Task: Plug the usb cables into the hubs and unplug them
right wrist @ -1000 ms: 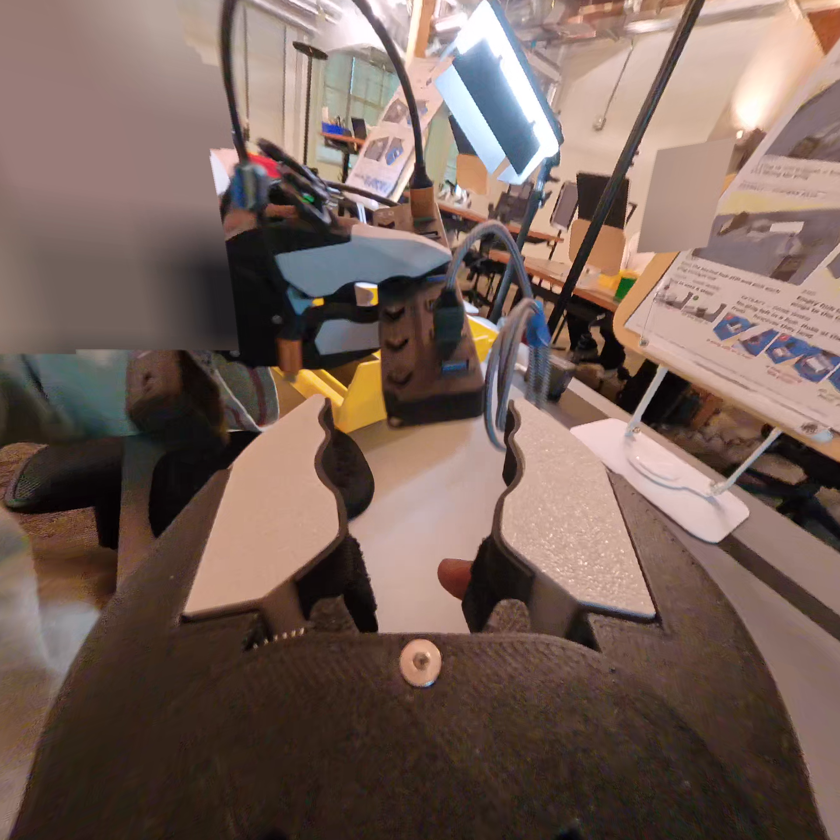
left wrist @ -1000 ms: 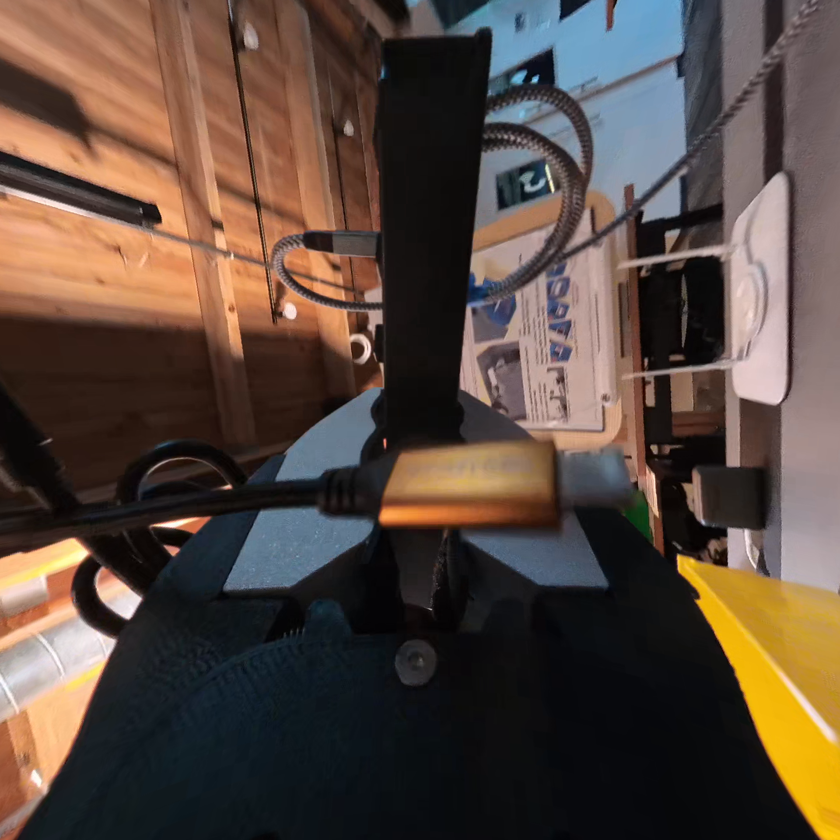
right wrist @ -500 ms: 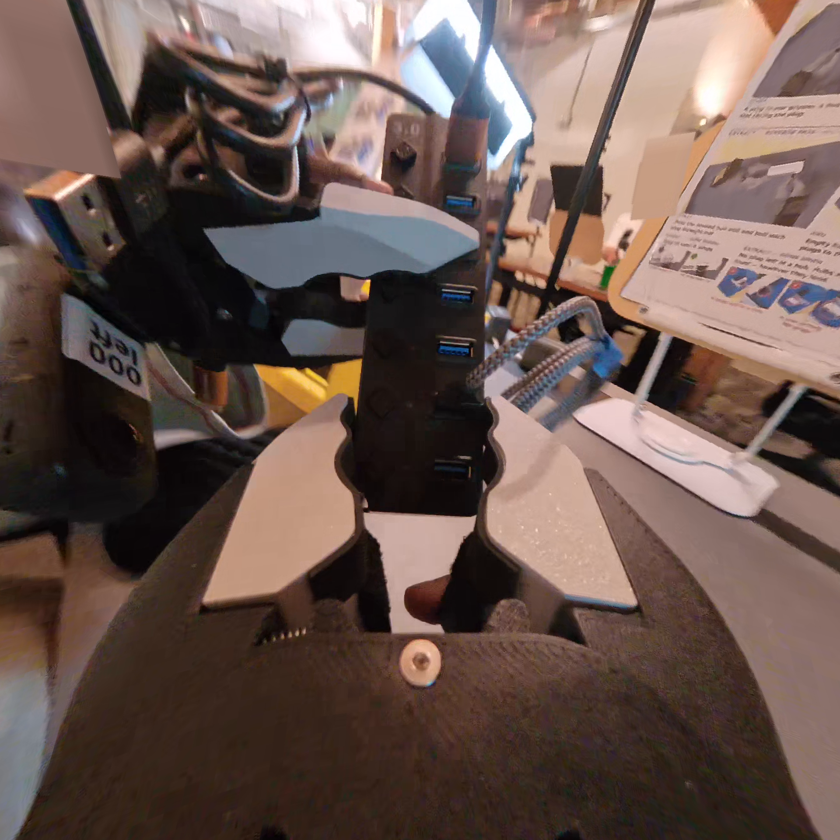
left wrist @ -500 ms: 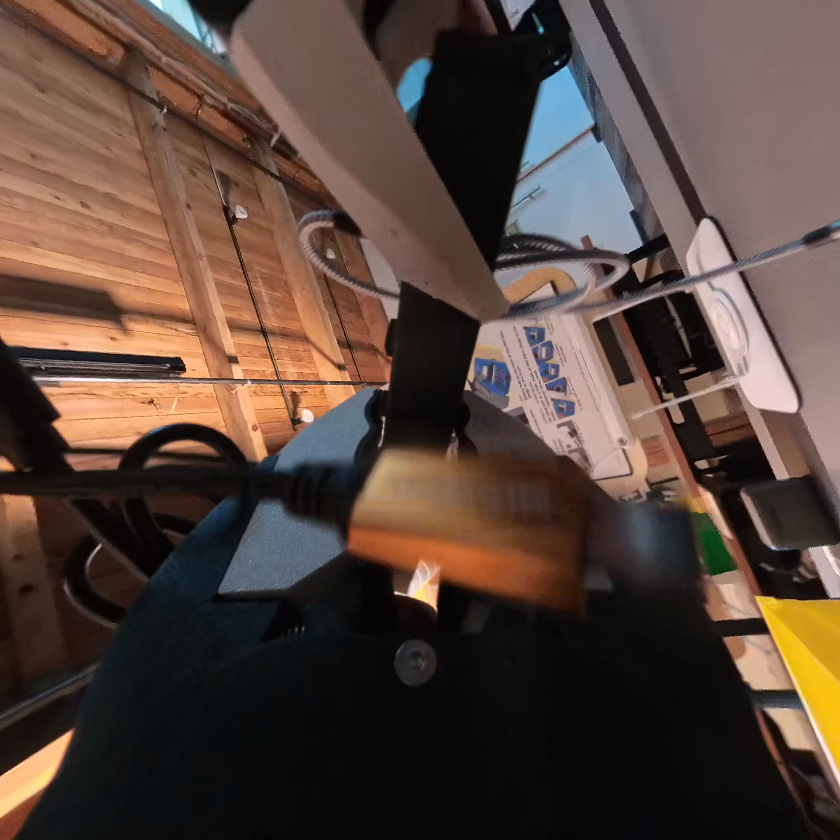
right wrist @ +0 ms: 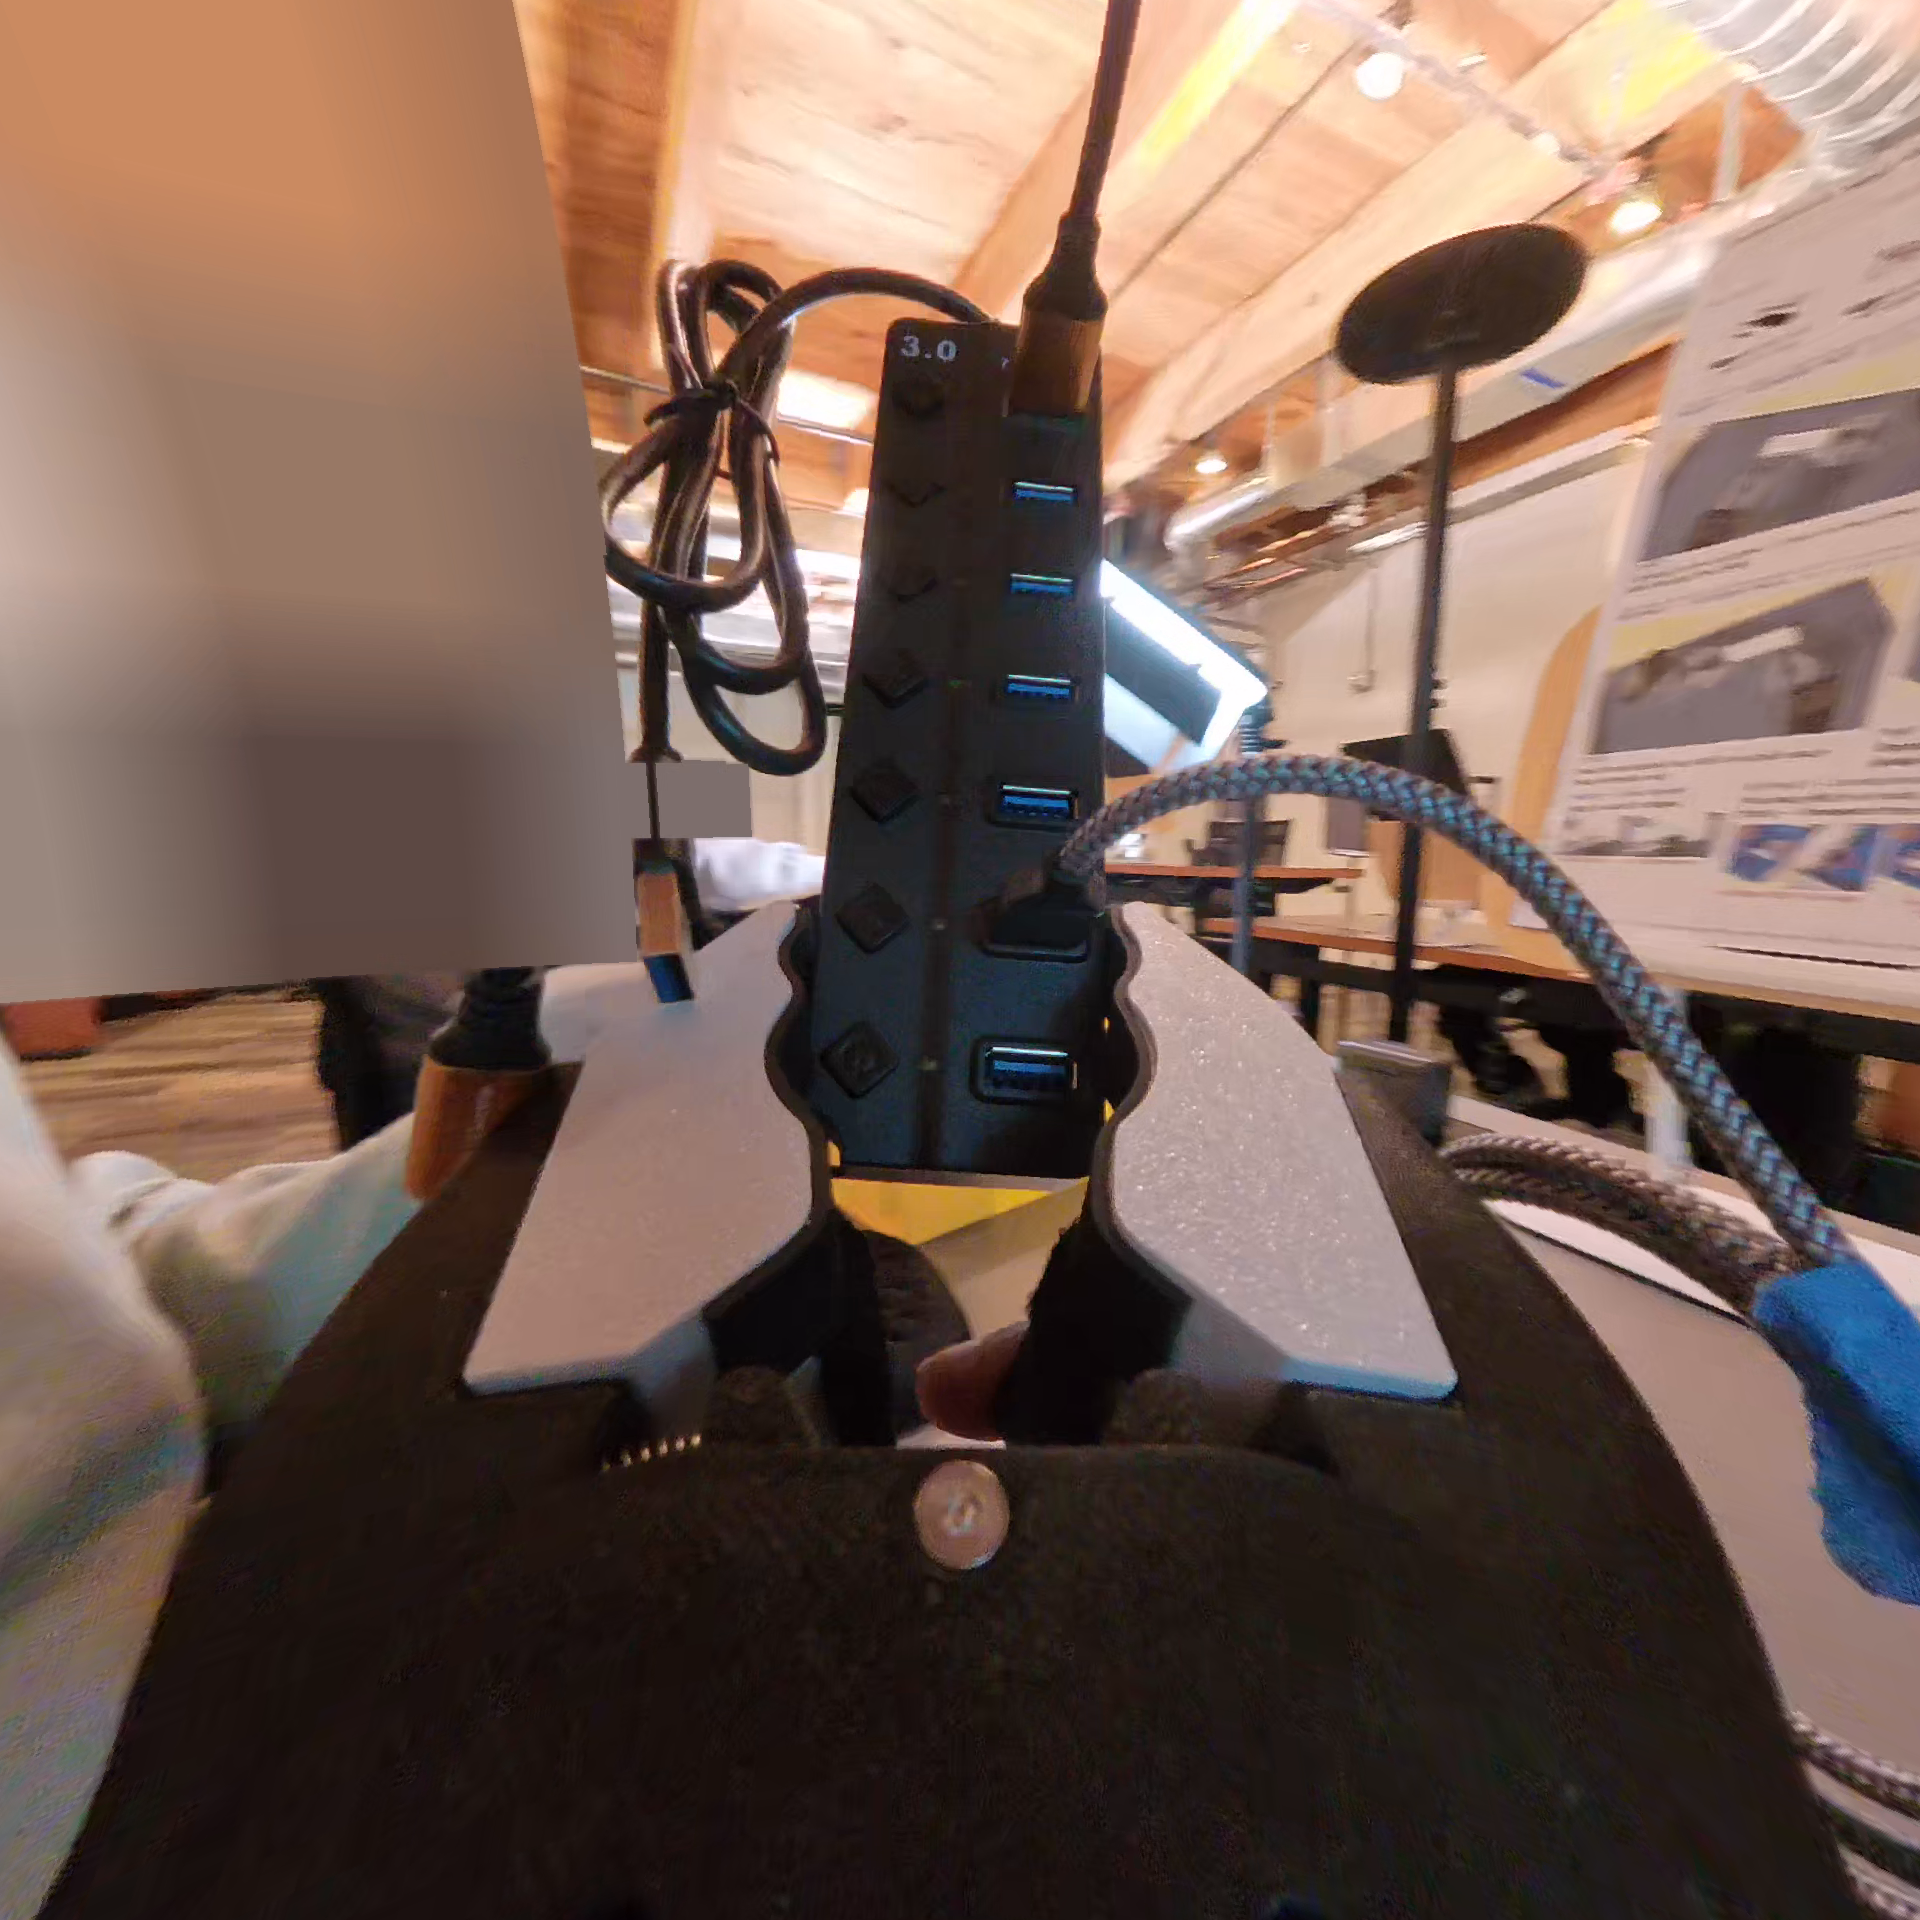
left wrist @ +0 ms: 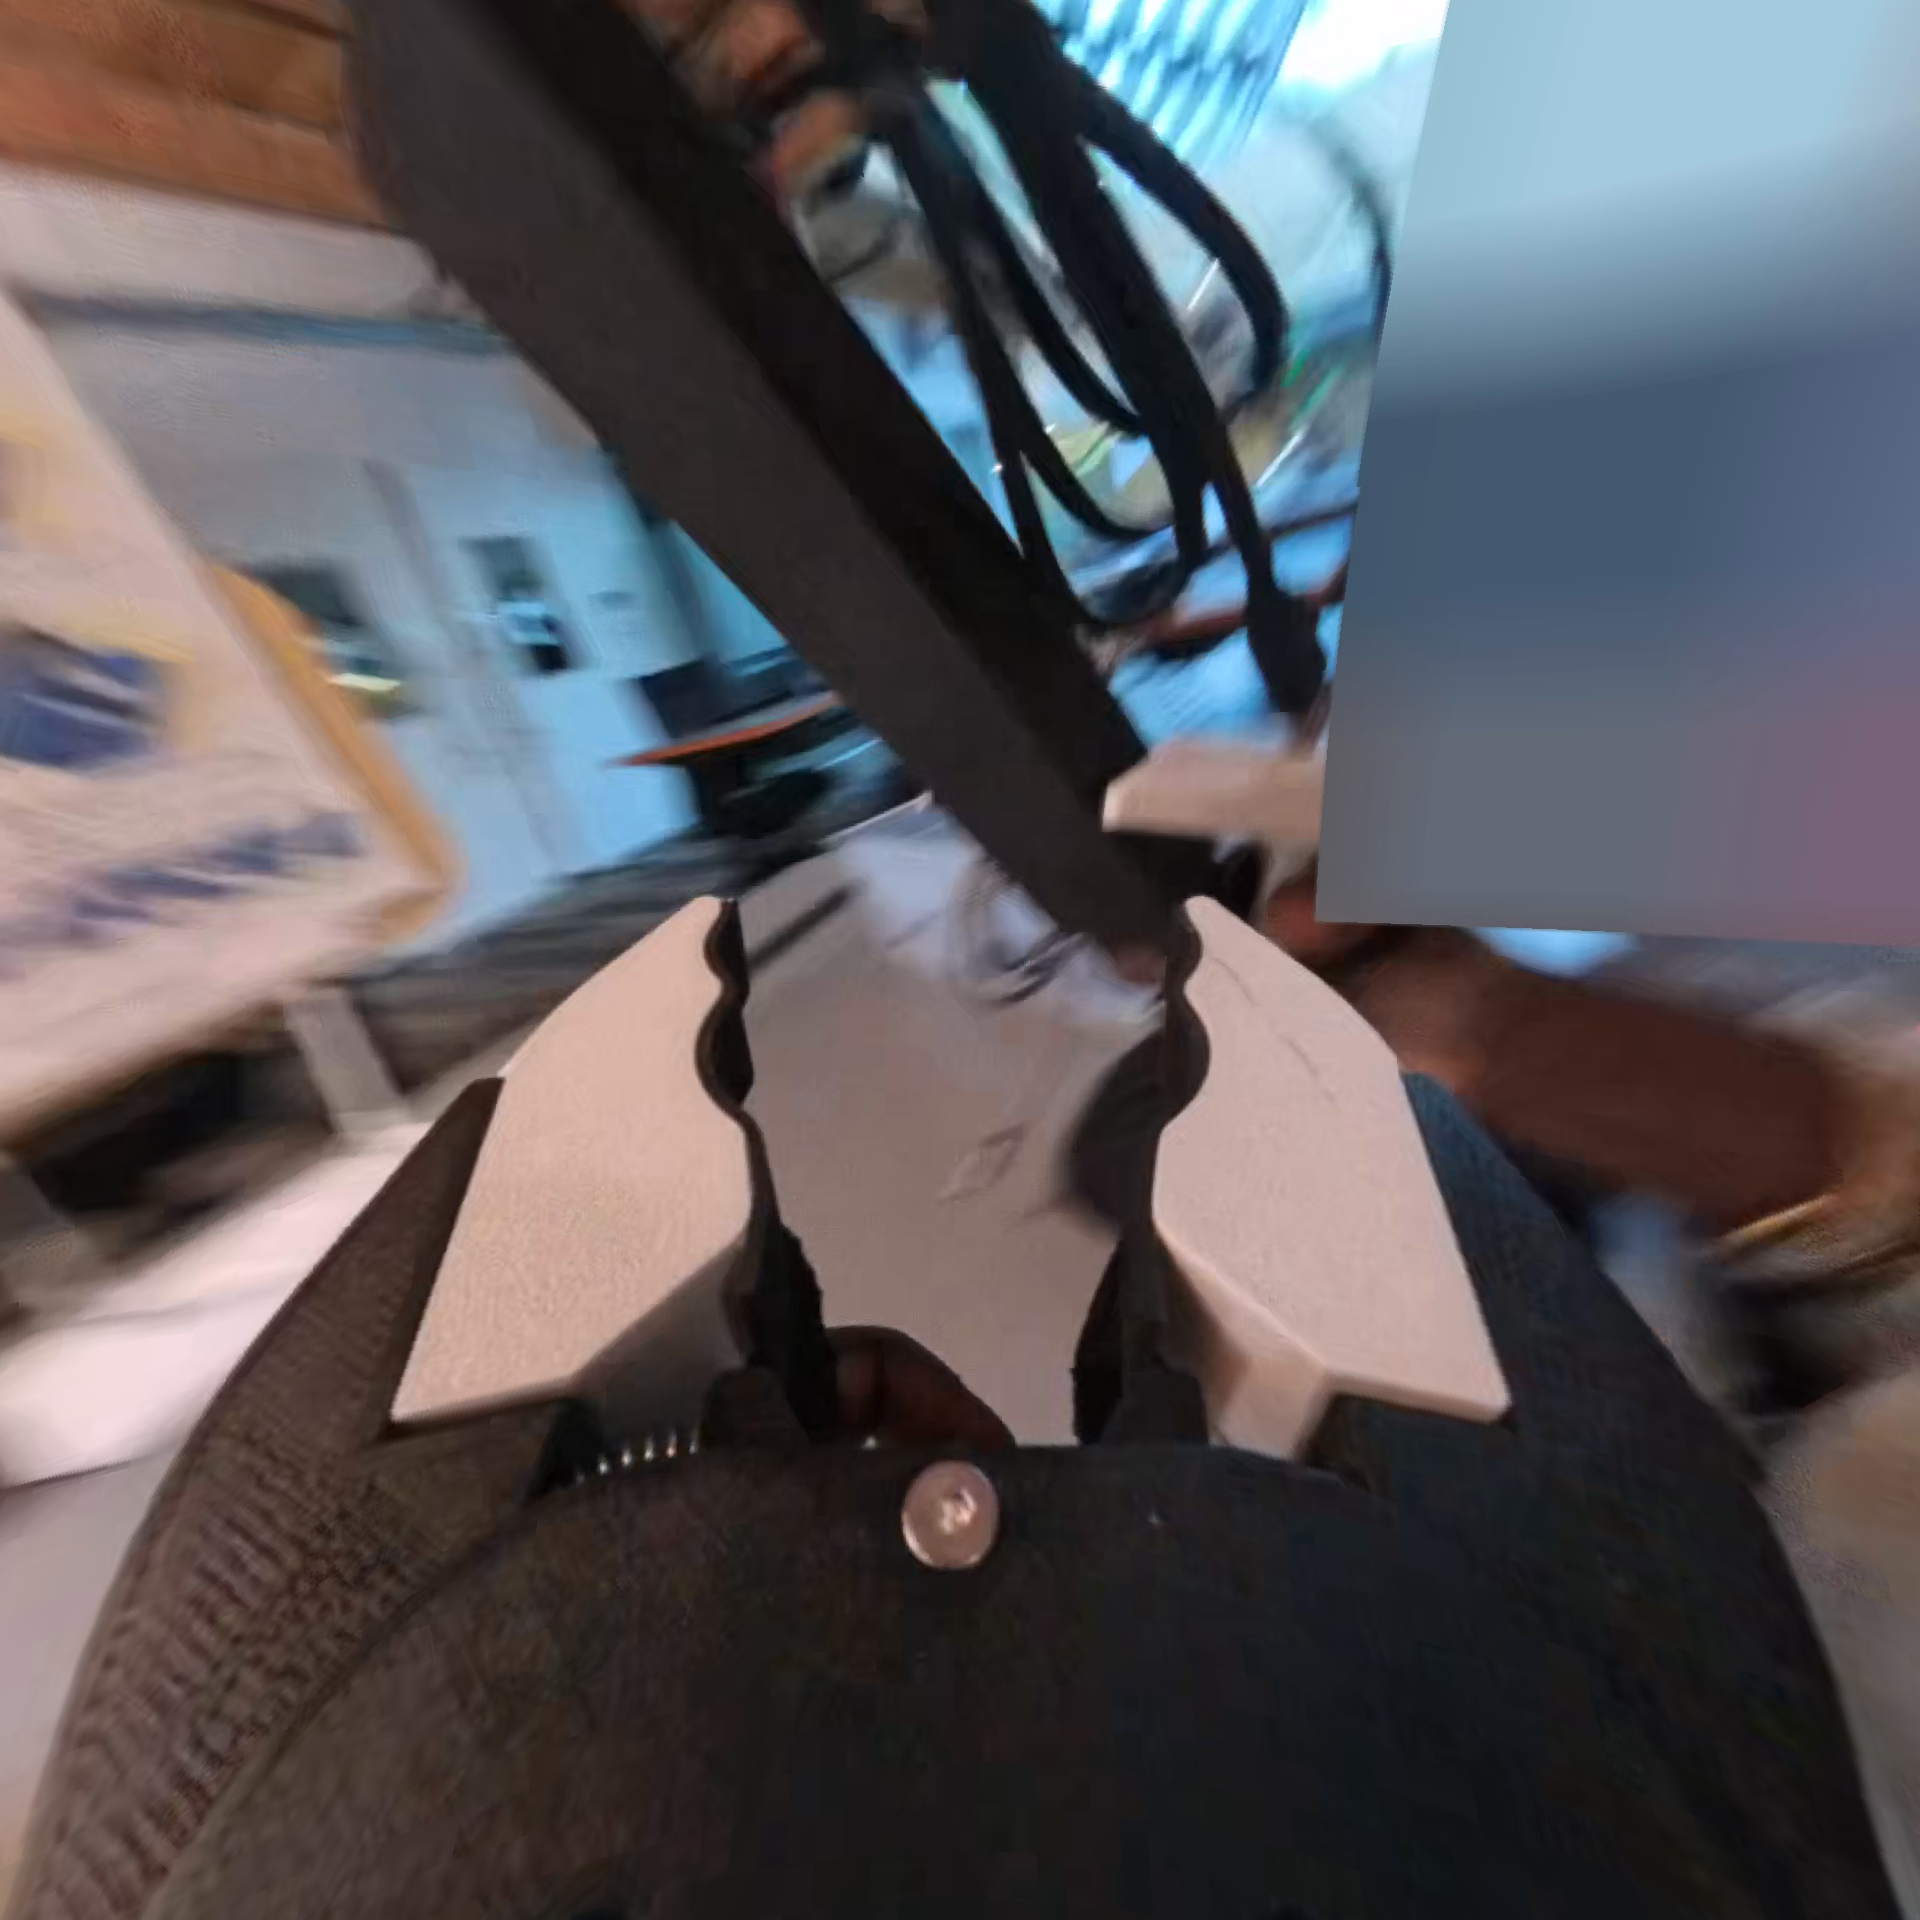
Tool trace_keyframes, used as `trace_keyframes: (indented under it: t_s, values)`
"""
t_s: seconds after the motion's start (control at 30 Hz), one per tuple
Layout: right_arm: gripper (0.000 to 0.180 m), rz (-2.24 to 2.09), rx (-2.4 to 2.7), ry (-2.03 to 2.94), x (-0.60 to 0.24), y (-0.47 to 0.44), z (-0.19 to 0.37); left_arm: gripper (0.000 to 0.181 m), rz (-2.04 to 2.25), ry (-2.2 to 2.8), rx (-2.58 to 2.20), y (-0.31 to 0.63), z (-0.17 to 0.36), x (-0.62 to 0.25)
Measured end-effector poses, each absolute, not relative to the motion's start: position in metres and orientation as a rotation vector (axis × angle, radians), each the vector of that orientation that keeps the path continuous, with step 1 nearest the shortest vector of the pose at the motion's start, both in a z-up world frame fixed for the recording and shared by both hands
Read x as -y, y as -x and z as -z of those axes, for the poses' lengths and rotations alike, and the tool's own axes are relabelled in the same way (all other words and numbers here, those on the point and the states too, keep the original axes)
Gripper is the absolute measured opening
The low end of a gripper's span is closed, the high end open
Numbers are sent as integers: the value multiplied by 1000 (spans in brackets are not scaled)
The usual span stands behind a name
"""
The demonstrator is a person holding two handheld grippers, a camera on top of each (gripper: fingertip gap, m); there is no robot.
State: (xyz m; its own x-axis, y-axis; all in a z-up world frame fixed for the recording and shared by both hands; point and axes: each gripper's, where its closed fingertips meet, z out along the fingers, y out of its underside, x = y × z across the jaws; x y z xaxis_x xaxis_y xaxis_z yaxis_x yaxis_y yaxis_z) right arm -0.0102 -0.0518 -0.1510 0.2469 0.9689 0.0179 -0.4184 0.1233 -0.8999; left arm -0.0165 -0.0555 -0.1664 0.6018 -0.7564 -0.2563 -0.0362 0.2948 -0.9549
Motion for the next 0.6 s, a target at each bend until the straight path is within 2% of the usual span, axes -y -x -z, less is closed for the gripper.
trace_keyframes:
  t_s: [0.03, 0.1, 0.2, 0.27, 0.33, 0.47, 0.6]
  values:
    - [53, -1202, 784, 921, 60, 15, 152, 78, 778, 1169, -747, 15, 158, 63]
    - [54, -1266, 843, 889, 76, 25, 153, 79, 1000, 1119, -658, 18, 146, 66]
    - [53, -1337, 913, 861, 92, 39, 155, 77, 1096, 1065, -725, 11, 145, 77]
    - [52, -1367, 960, 866, 99, 47, 159, 76, 1123, 1030, -770, 5, 146, 87]
    - [53, -1367, 1001, 875, 104, 54, 163, 66, 1134, 984, -793, 5, 145, 94]
    - [53, -1334, 1059, 913, 107, 60, 166, 64, 1151, 976, -770, 11, 147, 98]
    - [43, -1435, 950, 877, 98, 41, 156, 63, 1140, 936, -722, 22, 143, 97]
